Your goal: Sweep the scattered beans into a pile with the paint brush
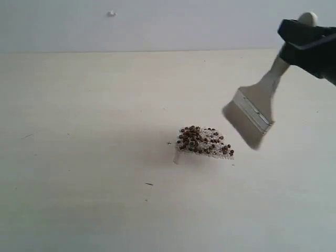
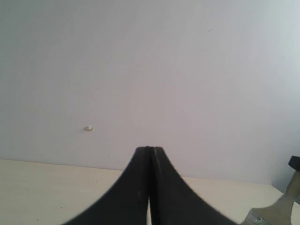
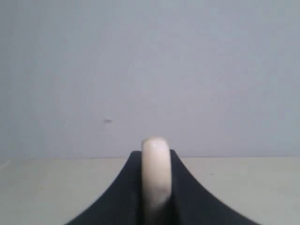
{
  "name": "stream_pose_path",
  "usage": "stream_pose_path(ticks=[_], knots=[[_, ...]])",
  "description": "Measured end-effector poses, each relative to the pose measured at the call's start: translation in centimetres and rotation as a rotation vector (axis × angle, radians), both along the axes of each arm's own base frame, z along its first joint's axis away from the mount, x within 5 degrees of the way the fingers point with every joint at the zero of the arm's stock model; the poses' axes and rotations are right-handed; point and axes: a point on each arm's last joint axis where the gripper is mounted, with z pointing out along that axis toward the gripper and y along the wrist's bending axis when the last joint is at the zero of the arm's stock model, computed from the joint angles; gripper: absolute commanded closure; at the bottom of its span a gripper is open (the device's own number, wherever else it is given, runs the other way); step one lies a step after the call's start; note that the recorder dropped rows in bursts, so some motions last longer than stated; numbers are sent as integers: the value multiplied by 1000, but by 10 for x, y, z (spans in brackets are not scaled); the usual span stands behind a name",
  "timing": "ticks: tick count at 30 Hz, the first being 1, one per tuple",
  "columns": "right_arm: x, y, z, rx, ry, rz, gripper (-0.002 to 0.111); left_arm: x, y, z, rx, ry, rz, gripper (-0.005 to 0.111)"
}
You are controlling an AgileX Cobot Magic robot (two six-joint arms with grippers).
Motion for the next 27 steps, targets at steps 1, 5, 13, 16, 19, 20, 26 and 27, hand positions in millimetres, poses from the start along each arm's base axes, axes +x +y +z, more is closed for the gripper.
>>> stream_pose_path(ticks=[1,5,13,16,19,20,26,27], knots=[[-3,-4,-3,4,1,-45,108,0,0,0,0,0,0,107],[-17,-14,-15,-7,-11,-146,108,0,0,0,0,0,0,107],[-19,-19,-17,-30,-57,-202,108,0,0,0,0,0,0,107],[-16,-28,-23,-17,-23,-298,108,0,0,0,0,0,0,107],[-13,-32,-29,-57,8,-341,108,0,0,0,0,0,0,107],[-12,-32,-29,-70,11,-346,108,0,0,0,0,0,0,107],[4,-26,-20,-140,16,-339,108,0,0,0,0,0,0,107],[7,-22,-18,-160,23,-332,108,0,0,0,0,0,0,107]])
